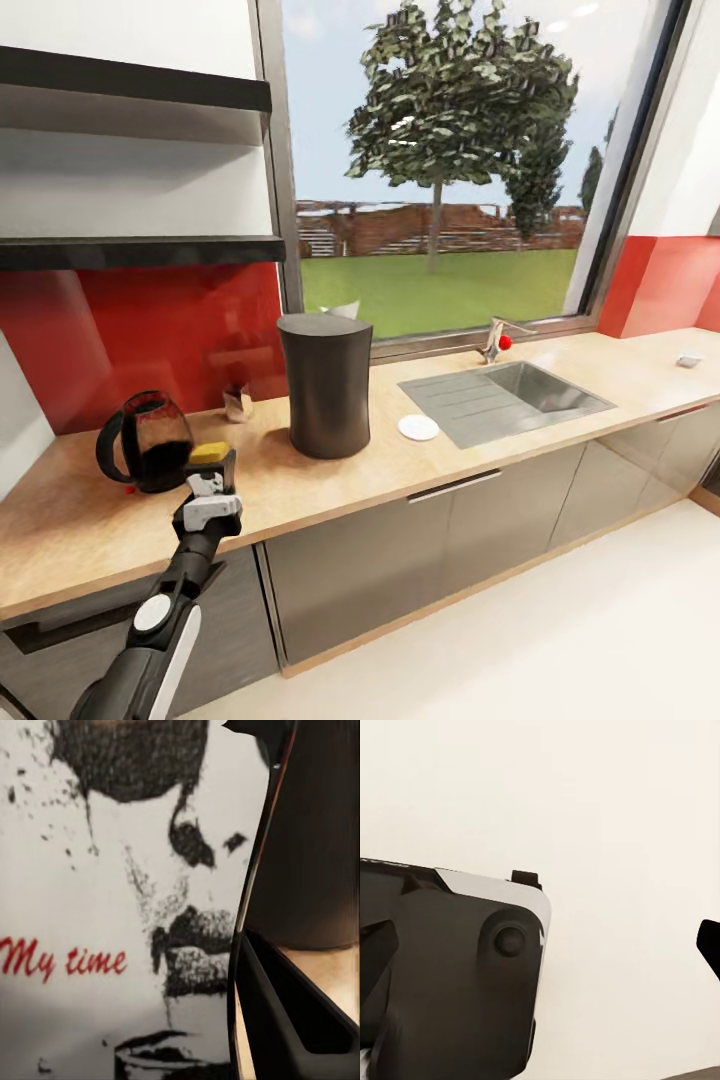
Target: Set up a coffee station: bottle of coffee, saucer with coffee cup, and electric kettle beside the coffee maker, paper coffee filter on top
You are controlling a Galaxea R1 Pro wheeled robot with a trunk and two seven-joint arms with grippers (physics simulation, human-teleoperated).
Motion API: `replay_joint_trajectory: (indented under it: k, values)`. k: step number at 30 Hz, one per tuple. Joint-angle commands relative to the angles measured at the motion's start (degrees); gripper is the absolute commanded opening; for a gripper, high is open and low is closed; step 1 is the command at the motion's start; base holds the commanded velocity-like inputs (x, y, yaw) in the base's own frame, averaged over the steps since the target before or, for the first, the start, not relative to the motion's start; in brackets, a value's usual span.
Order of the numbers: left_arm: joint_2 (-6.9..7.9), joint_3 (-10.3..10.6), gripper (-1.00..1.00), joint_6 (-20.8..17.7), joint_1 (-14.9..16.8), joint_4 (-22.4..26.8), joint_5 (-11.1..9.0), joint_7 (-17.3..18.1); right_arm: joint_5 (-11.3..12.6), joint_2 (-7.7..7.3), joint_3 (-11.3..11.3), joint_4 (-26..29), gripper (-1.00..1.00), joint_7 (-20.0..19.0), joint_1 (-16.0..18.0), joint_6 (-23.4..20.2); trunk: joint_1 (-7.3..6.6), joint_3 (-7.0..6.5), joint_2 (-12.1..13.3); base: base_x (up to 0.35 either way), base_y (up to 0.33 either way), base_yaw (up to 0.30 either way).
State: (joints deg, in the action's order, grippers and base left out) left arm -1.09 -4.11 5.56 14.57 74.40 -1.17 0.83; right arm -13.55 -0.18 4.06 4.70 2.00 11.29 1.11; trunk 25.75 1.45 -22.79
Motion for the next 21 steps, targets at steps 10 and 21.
replay_joint_trajectory:
  k: [10,21]
  values:
    - [0.03,2.49,-1.0,3.35,-0.14,-1.59,-0.24,0.14,-0.51,-0.01,0.5,-0.04,1.0,0.14,0.05,0.12,0.03,0.13,-0.13,0.138,0.0,0.0]
    - [0.04,2.53,-1.0,3.4,-0.22,-1.71,-0.18,0.14,-0.51,-0.06,0.51,-0.04,1.0,0.11,0.05,0.12,0.03,0.13,-0.13,0.331,0.0,0.0]
